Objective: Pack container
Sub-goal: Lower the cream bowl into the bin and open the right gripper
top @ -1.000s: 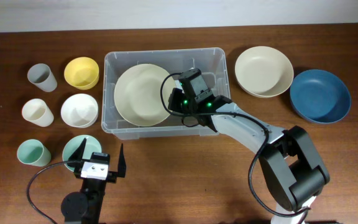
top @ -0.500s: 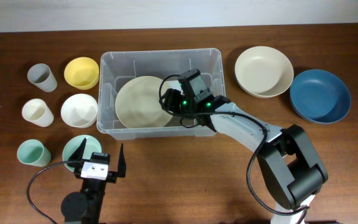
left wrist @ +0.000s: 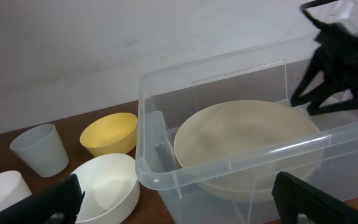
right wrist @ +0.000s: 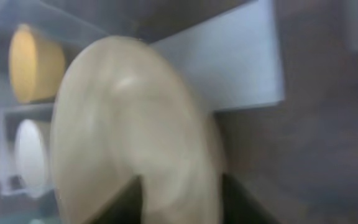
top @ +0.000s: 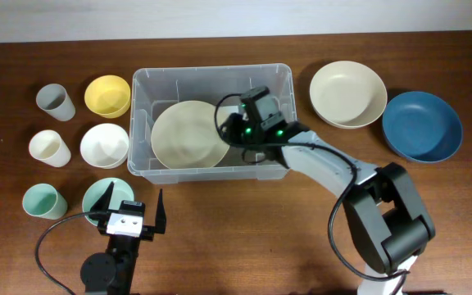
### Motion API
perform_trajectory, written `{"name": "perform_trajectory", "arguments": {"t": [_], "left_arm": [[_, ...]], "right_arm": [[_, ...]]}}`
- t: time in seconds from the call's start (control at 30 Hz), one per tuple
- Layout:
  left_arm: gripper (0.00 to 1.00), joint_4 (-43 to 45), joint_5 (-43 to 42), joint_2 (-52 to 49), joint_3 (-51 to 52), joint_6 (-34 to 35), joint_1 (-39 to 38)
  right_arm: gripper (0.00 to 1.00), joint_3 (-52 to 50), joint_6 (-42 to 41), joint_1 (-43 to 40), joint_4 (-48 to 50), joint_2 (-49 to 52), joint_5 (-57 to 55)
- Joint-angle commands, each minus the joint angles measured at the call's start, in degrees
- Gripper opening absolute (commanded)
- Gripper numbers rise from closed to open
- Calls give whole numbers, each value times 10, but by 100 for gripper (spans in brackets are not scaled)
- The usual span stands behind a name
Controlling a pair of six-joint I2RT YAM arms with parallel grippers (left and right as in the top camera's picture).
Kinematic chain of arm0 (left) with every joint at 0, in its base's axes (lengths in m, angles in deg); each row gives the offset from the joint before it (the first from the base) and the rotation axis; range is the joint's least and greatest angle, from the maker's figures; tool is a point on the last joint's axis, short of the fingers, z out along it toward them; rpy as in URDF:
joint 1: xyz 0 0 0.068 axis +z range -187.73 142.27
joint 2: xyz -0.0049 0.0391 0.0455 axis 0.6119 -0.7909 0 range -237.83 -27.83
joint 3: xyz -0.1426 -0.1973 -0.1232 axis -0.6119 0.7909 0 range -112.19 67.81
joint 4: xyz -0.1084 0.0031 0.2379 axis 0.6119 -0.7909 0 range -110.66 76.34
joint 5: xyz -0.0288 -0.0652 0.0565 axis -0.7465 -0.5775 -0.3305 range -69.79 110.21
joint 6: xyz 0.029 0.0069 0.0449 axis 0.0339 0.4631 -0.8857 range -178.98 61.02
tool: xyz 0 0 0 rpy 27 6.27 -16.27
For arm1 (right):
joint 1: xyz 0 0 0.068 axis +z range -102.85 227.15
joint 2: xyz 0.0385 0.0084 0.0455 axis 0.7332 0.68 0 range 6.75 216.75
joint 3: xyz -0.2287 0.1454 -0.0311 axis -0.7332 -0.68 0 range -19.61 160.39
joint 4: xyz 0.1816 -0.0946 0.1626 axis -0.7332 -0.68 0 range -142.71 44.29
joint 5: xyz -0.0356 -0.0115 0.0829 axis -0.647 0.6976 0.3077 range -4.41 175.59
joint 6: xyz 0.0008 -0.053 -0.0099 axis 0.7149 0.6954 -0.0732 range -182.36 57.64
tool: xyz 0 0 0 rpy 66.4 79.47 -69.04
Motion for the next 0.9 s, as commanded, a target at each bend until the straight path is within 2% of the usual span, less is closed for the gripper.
{"name": "perform_trajectory", "arguments": {"t": [0.0, 0.1, 0.3, 0.43, 0.87], "left_arm": [[100, -3, 0, 3, 2, -5, 3], [100, -3, 0, 3, 2, -5, 3], [100, -3, 0, 3, 2, -5, 3], [100, -3, 0, 3, 2, -5, 3], [100, -3, 0, 3, 2, -5, 3]], "right_arm": [[19, 10, 9, -44, -10, 2, -6], [18, 11, 39, -75, -2, 2, 32], [13, 13, 41, -102, -24, 2, 39], [7, 13, 54, -88, -44, 3, 20], [7, 13, 45, -36, -45, 3, -35]]}}
